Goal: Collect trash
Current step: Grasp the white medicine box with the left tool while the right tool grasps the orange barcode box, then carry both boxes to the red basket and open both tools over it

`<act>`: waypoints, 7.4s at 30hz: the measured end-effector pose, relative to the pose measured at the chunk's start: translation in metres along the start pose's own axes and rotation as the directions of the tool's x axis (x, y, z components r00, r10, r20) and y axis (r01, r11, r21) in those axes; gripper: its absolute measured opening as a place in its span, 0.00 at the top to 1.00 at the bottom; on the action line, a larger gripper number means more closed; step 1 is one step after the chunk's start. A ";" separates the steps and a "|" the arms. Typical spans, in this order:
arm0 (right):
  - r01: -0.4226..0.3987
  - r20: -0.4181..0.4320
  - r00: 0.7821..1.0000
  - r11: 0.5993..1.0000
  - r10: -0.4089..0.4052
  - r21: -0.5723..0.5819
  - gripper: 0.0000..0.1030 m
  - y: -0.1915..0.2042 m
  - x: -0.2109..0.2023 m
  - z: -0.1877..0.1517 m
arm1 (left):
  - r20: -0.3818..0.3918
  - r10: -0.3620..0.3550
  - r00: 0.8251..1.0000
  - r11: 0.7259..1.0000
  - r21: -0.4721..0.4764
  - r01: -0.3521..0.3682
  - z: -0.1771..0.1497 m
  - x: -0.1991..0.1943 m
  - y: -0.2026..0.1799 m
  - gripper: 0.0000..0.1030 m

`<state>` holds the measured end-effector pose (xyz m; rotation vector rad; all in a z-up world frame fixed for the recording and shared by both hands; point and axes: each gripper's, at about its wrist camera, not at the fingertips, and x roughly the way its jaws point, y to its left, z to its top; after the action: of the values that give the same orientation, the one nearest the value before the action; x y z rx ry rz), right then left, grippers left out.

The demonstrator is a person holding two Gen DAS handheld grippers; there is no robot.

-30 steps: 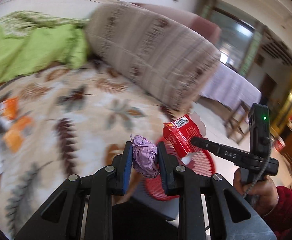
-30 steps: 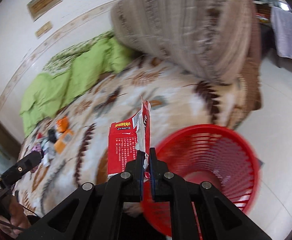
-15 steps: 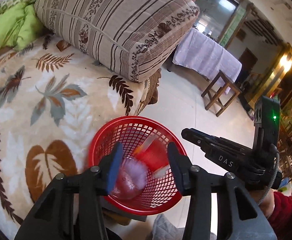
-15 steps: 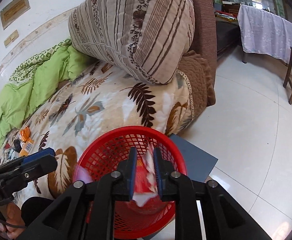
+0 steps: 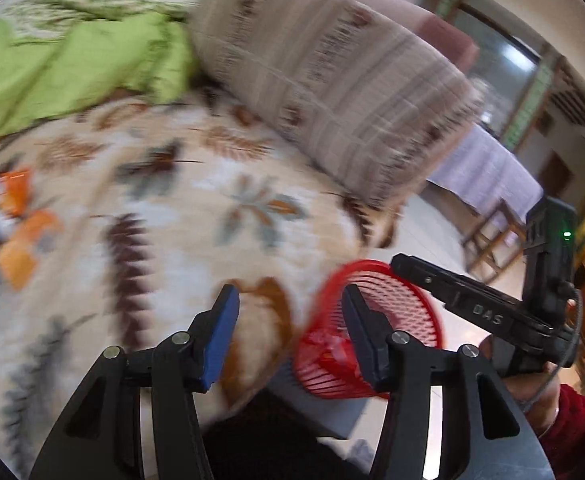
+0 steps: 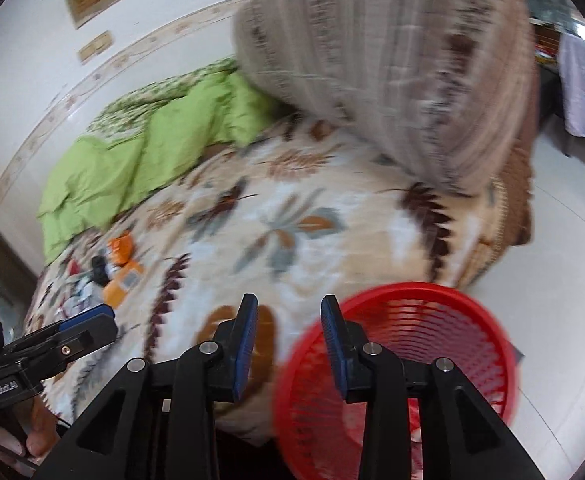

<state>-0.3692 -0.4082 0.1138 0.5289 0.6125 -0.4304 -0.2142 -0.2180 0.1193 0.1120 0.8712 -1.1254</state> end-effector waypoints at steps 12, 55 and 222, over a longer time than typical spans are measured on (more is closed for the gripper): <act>-0.235 -0.118 0.969 0.952 0.215 -0.197 0.57 0.160 0.075 -0.014 | 0.045 0.295 0.955 0.927 -0.257 -0.274 -0.035 -0.086 0.144 0.48; -0.184 -0.374 0.913 0.983 0.163 -0.021 0.33 0.268 0.220 0.000 | 0.025 0.584 0.811 0.759 -0.370 -0.535 -0.086 -0.097 0.246 0.70; 0.076 0.050 0.995 0.968 -0.090 0.239 0.66 -0.102 -0.055 -0.040 | -0.158 -0.195 0.968 0.974 0.086 0.210 -0.017 0.066 -0.108 0.39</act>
<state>-0.4807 -0.4524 0.0869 0.7165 0.5293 -0.6013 -0.3023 -0.3087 0.1009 0.1966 0.9736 -1.3675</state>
